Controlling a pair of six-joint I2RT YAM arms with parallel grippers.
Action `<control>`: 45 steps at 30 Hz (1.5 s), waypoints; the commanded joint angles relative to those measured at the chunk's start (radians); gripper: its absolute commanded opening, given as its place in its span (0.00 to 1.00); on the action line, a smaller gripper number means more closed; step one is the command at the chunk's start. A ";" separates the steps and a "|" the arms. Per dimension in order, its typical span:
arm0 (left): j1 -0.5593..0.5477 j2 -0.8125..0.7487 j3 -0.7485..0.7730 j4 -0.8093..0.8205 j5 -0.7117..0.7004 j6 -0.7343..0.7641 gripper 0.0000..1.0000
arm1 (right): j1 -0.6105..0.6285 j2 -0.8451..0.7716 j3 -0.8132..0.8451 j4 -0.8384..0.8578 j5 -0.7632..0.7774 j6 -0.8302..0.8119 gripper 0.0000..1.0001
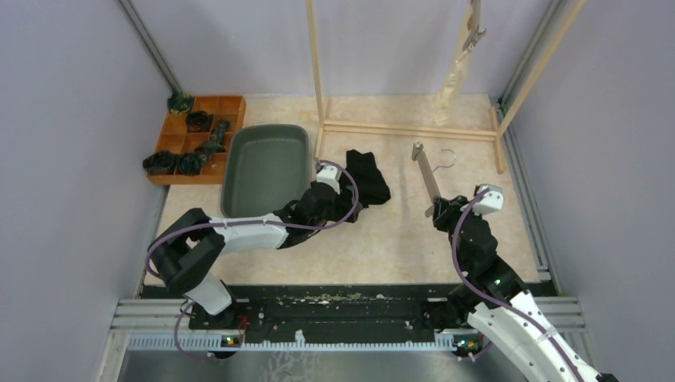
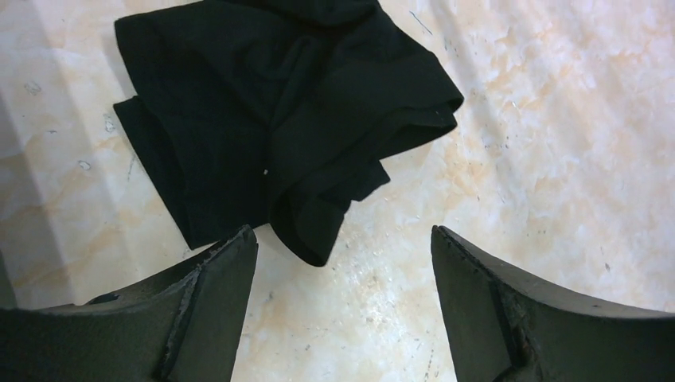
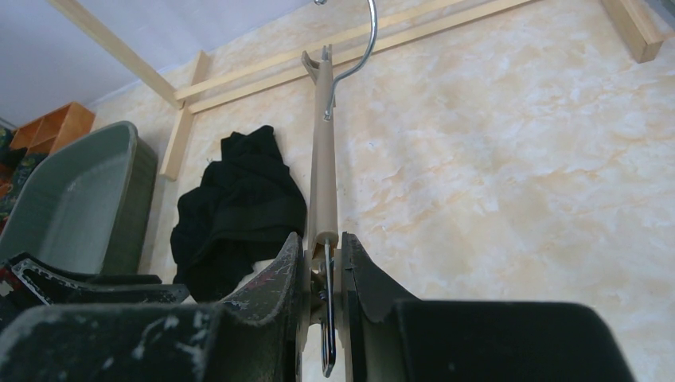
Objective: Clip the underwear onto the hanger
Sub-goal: Flatten out the underwear at the center of the board.
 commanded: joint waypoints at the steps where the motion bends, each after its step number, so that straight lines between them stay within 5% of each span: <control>1: 0.039 0.006 -0.046 0.162 0.098 -0.041 0.84 | 0.007 -0.002 0.045 0.044 -0.004 -0.004 0.00; 23: 0.120 0.179 -0.080 0.377 0.187 -0.045 0.78 | 0.007 0.015 0.037 0.066 -0.004 -0.005 0.00; 29: 0.123 0.211 -0.098 0.476 0.196 -0.042 0.60 | 0.007 0.018 0.034 0.067 -0.004 -0.005 0.00; 35: 0.123 0.166 -0.101 0.470 0.188 -0.019 0.26 | 0.008 0.021 0.033 0.069 -0.002 -0.007 0.00; 40: 0.120 0.080 -0.026 0.277 0.112 0.026 0.00 | 0.007 0.021 0.031 0.071 -0.003 -0.006 0.00; 45: 0.109 0.042 0.145 -0.023 0.010 0.114 0.00 | 0.007 0.015 0.033 0.067 -0.005 -0.005 0.00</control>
